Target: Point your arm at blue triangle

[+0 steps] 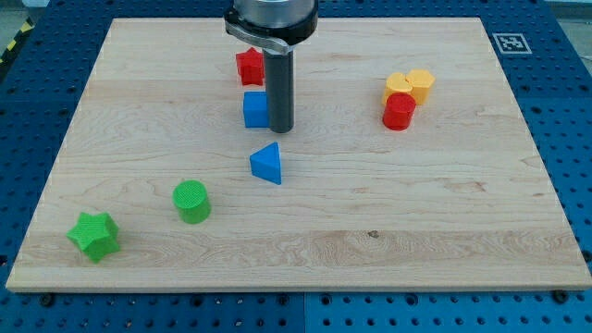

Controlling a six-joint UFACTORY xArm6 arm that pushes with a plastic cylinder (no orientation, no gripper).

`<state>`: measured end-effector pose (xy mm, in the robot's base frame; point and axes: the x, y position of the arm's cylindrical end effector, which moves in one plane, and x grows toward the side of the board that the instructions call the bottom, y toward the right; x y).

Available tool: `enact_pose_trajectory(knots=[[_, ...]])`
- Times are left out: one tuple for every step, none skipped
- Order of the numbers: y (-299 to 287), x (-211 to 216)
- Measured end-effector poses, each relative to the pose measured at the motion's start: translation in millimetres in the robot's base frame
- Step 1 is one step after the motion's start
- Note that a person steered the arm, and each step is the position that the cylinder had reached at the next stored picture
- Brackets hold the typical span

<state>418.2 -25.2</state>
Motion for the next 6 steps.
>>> enact_pose_trajectory(knots=[[23, 13], [63, 64], [65, 114], [45, 121], [18, 120], [-7, 116]])
